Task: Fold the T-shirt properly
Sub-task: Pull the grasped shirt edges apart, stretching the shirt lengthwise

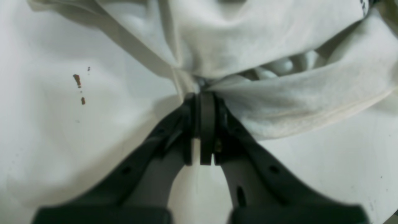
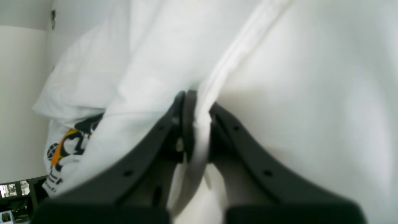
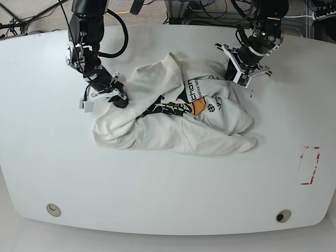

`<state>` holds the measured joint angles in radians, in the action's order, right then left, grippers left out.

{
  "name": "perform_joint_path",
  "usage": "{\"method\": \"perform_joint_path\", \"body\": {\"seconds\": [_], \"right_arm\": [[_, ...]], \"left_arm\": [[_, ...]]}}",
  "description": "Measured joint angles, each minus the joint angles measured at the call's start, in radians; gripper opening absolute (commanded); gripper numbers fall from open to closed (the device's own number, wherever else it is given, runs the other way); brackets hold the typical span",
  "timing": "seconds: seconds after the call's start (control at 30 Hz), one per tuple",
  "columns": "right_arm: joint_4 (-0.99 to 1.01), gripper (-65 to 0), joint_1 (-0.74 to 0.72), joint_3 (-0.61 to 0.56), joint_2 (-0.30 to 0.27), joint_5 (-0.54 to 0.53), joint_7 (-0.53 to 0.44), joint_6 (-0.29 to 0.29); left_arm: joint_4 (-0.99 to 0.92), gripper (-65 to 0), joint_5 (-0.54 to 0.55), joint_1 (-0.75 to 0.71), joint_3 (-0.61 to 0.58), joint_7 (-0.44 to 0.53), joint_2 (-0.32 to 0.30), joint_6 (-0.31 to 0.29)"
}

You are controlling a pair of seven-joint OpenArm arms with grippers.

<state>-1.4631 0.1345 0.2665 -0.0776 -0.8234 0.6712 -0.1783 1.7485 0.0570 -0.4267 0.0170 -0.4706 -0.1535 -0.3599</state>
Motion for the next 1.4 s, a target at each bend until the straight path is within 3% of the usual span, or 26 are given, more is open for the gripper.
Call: {"method": "perform_joint_path", "body": {"seconds": [0.27, 0.43, 0.7, 0.87, 1.1, 1.23, 1.33, 1.4], "right_arm": [[-0.138, -65.0, 0.085, 0.001, -0.003, 0.015, 0.022, 0.023], [-0.271, -65.0, 0.141, 0.002, -0.043, 0.009, 0.017, 0.017], [-0.428, -65.0, 0.247, 0.042, -0.122, 0.008, 0.021, 0.018], [-0.489, -65.0, 0.288, 0.082, -0.166, 0.012, 0.025, 0.014], [-0.526, -65.0, 0.284, 0.073, -0.206, 0.001, 0.030, 0.003], [-0.523, -65.0, 0.246, 0.074, -0.235, 0.008, 0.039, 0.007], [-0.524, -65.0, 0.193, 0.073, -0.240, 0.006, 0.030, 0.003], [-0.524, -65.0, 0.177, 0.067, -0.272, 0.002, 0.029, 0.002]], "left_arm": [[0.000, -64.6, 0.000, 0.000, 0.000, 0.000, 0.000, 0.000], [0.006, -64.6, 0.000, 0.000, 0.016, -0.008, 0.001, -0.001], [0.095, -64.4, -0.020, -0.028, 0.149, -0.045, -0.006, 0.001], [0.159, -64.2, -0.019, -0.047, 0.235, -0.043, 0.000, -0.081], [0.221, -64.3, -0.021, 0.003, 0.315, -0.151, 0.001, -0.128], [0.230, -64.2, -0.017, 0.093, 0.352, -0.195, 0.006, -0.135], [0.230, -64.2, -0.015, 0.180, 0.389, -0.262, 0.009, -0.132], [0.230, -64.2, -0.012, 0.251, 0.417, -0.324, 0.008, -0.132]]}}
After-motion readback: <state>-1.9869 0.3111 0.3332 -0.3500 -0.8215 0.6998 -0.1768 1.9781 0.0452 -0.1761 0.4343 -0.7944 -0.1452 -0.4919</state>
